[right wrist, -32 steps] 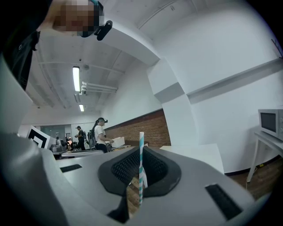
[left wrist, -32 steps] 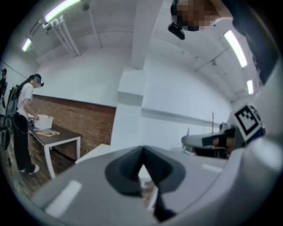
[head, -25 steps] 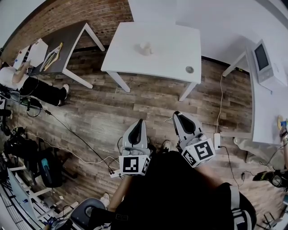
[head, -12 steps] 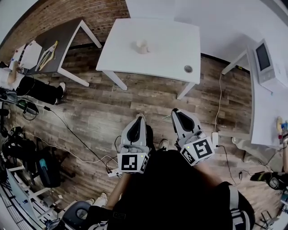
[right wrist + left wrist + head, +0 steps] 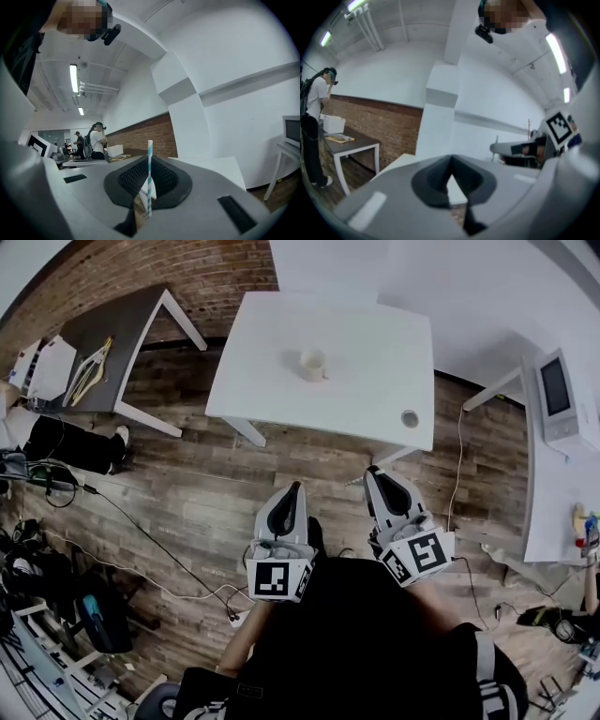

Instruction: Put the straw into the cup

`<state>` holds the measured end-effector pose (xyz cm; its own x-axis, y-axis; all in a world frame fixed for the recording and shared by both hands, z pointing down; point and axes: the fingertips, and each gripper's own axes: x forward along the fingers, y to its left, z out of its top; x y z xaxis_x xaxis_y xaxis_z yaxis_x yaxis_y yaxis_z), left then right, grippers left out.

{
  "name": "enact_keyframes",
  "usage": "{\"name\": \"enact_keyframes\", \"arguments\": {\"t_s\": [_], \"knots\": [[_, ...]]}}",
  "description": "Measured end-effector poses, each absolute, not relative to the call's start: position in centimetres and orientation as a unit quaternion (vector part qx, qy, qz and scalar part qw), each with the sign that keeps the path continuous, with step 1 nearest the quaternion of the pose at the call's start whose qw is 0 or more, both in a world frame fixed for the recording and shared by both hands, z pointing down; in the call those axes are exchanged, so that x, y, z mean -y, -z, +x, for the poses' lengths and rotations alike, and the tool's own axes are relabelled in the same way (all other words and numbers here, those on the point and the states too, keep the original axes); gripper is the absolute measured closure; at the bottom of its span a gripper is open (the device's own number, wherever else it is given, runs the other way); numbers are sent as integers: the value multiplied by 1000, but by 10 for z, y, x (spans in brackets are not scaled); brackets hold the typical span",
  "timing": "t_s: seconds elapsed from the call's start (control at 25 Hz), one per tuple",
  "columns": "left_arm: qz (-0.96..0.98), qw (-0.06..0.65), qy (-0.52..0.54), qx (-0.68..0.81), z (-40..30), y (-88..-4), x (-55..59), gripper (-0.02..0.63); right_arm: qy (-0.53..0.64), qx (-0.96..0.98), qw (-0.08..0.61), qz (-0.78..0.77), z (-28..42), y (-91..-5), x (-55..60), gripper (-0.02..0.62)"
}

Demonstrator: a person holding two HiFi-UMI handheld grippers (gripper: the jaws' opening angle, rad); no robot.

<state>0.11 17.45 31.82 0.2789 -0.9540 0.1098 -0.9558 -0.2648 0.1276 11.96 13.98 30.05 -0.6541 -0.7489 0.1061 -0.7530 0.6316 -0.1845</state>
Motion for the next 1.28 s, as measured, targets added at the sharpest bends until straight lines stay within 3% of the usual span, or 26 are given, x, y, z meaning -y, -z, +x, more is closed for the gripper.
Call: {"name": "enact_keyframes", "arguments": {"t_s": [0.64,1.28], "knots": [[830,91,9,550,-96,-318,-65,603,-99,875,12,473,27,-284,-36,577],[831,103,10,546,-116,-332,-1,603,-97,871,8,482,4,-293,38,577]]}}
